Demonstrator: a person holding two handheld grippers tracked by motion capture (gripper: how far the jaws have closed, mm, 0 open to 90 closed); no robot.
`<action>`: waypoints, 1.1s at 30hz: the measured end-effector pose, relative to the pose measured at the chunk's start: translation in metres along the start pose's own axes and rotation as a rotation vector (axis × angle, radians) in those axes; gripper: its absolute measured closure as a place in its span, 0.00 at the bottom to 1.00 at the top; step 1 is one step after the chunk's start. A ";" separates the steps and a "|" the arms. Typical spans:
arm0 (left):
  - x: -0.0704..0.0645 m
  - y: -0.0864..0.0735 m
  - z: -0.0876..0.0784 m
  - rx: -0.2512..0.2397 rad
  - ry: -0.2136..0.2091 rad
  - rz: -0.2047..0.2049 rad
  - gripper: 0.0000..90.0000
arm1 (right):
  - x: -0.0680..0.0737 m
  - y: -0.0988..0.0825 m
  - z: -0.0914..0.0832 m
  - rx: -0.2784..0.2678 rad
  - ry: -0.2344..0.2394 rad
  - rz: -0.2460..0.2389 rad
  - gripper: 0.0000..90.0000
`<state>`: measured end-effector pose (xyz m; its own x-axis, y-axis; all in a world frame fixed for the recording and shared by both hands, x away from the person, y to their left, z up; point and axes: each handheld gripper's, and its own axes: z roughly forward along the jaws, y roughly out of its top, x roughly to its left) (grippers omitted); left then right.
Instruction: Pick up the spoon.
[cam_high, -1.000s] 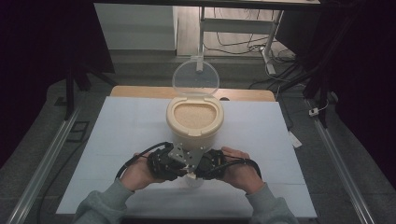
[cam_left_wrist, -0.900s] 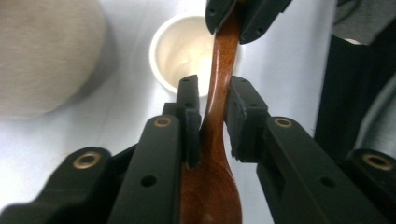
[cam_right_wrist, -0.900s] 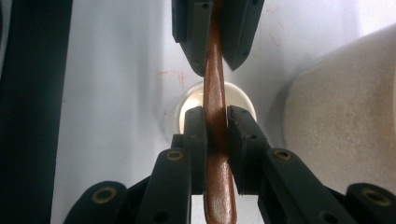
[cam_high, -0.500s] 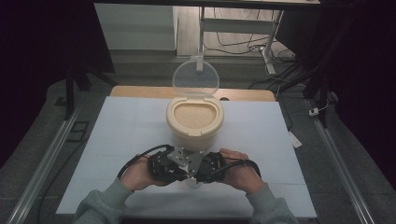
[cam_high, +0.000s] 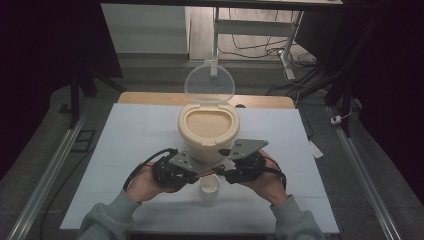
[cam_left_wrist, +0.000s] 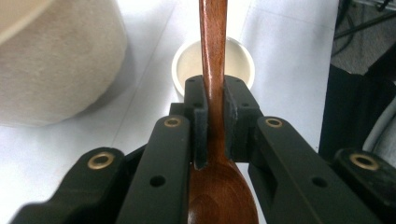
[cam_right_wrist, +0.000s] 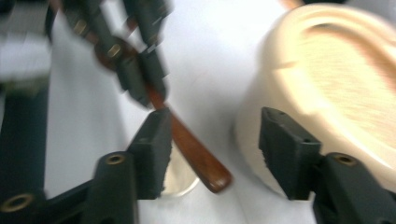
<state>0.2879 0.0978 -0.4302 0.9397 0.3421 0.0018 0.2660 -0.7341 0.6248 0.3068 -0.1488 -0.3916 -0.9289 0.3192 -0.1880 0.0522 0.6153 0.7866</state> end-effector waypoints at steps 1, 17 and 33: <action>0.000 0.000 -0.001 -0.006 0.004 0.000 0.90 | 0.000 0.000 0.000 0.000 0.000 0.000 0.47; 0.000 -0.002 -0.012 -0.124 0.087 -0.032 0.90 | -0.002 -0.031 -0.001 -0.175 -0.054 0.386 0.37; -0.005 0.000 -0.009 -0.145 0.107 -0.024 0.90 | 0.005 -0.033 0.017 -0.201 -0.028 0.492 0.45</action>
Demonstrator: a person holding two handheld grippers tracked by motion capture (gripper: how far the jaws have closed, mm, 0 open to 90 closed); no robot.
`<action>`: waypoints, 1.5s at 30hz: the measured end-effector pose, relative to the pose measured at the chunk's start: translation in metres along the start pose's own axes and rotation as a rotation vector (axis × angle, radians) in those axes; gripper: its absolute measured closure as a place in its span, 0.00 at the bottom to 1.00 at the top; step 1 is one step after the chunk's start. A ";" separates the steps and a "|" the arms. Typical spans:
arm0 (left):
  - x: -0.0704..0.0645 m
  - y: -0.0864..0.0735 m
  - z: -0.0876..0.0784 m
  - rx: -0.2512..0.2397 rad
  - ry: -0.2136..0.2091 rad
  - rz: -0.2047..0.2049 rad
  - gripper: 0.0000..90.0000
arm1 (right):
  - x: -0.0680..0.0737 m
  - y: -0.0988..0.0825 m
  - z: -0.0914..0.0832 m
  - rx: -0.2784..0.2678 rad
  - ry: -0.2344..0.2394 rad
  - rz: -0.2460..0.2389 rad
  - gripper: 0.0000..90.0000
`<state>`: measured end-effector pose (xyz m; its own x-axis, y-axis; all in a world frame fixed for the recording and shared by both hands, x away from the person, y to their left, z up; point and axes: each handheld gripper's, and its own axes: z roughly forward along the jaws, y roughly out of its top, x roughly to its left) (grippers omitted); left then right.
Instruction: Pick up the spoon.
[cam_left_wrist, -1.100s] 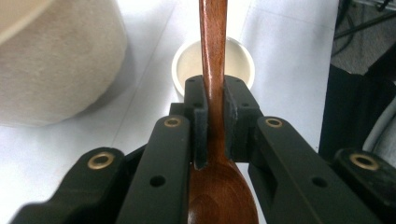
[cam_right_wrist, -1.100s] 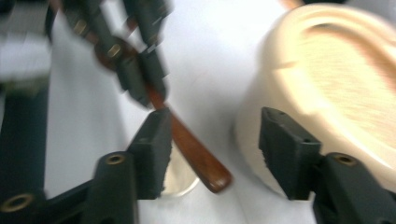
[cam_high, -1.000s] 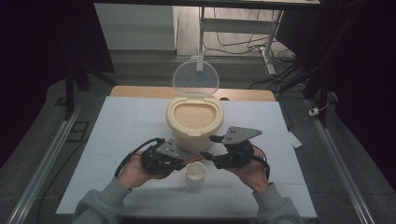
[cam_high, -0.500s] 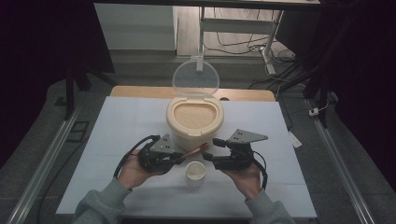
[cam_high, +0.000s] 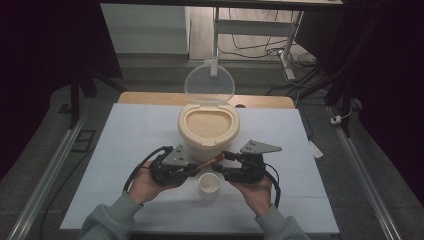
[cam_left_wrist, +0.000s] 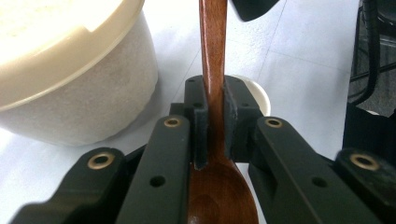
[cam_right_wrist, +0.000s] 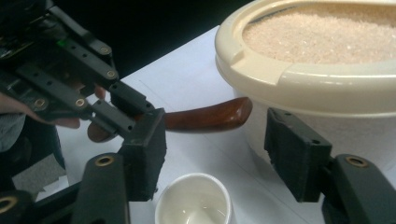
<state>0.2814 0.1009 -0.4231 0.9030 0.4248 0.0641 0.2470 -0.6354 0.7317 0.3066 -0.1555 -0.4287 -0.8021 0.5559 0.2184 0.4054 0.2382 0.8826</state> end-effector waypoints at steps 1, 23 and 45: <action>-0.001 0.000 0.000 0.000 0.002 0.002 0.90 | 0.000 -0.001 0.002 -0.010 0.009 0.019 0.48; -0.005 0.000 0.007 0.022 0.034 0.030 0.90 | -0.006 -0.003 0.003 -0.122 0.156 0.191 0.83; -0.004 -0.005 0.003 -0.063 0.018 -0.018 0.80 | -0.001 0.002 -0.003 -0.214 0.222 0.104 0.92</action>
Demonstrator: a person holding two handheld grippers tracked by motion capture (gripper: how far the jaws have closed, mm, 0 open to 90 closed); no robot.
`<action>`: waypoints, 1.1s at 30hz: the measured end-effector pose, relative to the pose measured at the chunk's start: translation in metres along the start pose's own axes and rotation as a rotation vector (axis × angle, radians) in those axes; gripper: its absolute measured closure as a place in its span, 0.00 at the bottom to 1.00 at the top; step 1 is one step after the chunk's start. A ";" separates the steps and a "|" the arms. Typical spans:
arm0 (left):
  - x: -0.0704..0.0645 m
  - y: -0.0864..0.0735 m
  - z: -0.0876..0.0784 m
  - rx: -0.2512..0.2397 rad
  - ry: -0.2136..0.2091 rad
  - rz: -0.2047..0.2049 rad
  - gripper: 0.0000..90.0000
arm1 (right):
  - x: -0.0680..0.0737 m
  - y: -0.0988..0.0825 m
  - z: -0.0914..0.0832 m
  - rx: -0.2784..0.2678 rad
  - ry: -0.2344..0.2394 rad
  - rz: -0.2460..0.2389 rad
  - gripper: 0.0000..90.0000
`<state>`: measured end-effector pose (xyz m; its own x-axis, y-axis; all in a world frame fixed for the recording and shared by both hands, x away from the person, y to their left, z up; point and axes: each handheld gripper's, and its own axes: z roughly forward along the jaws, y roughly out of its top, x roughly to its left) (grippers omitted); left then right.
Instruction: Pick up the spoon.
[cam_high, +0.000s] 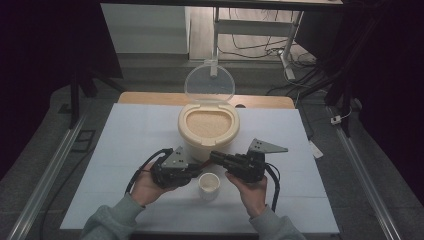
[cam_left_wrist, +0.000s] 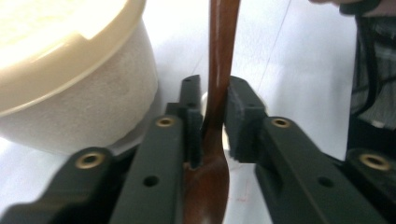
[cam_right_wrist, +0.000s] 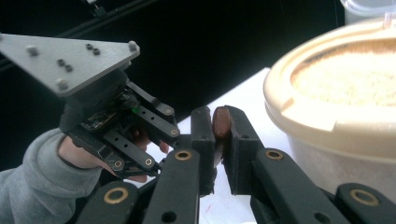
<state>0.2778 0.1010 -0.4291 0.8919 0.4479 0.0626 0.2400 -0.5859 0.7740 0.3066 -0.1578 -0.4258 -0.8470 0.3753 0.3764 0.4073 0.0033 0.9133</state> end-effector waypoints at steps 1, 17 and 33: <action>0.002 -0.004 -0.005 -0.023 0.019 -0.032 0.74 | 0.001 0.001 -0.002 -0.006 -0.005 -0.005 0.92; 0.014 -0.071 -0.041 -0.075 0.137 -0.231 0.35 | -0.009 0.013 -0.028 -0.089 -0.038 -0.025 0.92; 0.027 -0.135 -0.059 -0.038 0.228 -0.354 0.29 | -0.013 0.023 -0.048 -0.158 -0.057 -0.046 0.92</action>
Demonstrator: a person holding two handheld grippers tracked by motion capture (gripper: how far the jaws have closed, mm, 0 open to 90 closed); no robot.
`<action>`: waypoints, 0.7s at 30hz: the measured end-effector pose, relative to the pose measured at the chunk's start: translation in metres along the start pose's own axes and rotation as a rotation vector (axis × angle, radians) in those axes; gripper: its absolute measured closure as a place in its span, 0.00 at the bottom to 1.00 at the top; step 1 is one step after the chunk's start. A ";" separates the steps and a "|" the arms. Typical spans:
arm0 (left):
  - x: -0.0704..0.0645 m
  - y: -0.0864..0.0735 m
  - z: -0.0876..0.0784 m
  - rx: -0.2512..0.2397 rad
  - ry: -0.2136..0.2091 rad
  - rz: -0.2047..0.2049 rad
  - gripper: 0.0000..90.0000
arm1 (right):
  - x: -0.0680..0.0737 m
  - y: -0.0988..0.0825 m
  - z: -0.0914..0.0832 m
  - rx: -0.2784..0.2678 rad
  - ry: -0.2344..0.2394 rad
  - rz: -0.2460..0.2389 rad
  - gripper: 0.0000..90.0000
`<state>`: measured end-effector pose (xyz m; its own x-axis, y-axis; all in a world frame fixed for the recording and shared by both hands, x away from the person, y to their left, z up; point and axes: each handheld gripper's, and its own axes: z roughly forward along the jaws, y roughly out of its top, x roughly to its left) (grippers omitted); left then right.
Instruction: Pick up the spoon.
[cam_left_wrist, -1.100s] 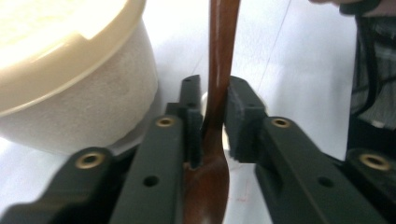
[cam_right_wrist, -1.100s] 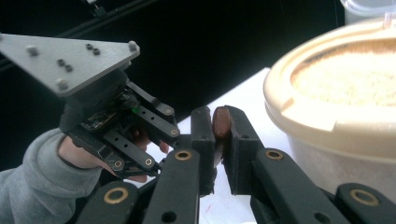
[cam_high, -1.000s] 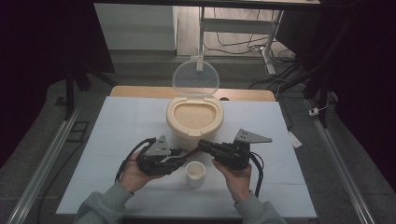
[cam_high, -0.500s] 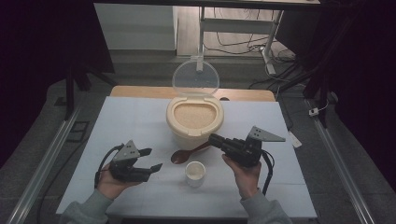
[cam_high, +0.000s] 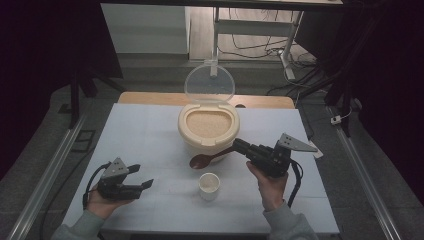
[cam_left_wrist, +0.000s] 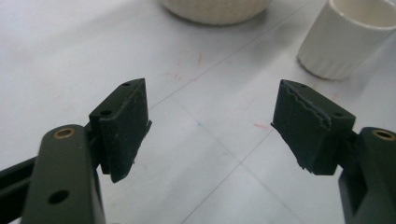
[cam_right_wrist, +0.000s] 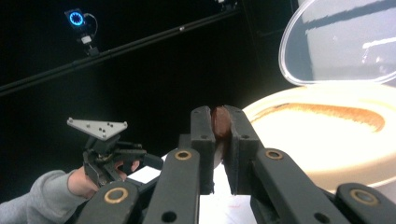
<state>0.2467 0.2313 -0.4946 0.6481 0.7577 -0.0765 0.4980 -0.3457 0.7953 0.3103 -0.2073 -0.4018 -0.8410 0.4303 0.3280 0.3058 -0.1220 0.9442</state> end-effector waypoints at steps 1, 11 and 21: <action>0.001 -0.002 -0.001 0.000 0.002 -0.004 0.29 | 0.000 0.001 -0.002 -0.007 0.000 0.001 0.92; 0.011 -0.012 -0.007 0.003 0.020 -0.041 0.27 | -0.001 0.013 -0.016 -0.066 -0.018 -0.010 0.92; 0.011 -0.013 -0.006 0.012 0.014 -0.044 0.27 | -0.005 0.019 -0.021 -0.099 -0.038 -0.018 0.92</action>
<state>0.2440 0.2480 -0.5022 0.6176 0.7797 -0.1032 0.5328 -0.3183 0.7841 0.3108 -0.2302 -0.3850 -0.8277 0.4665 0.3118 0.2443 -0.2007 0.9487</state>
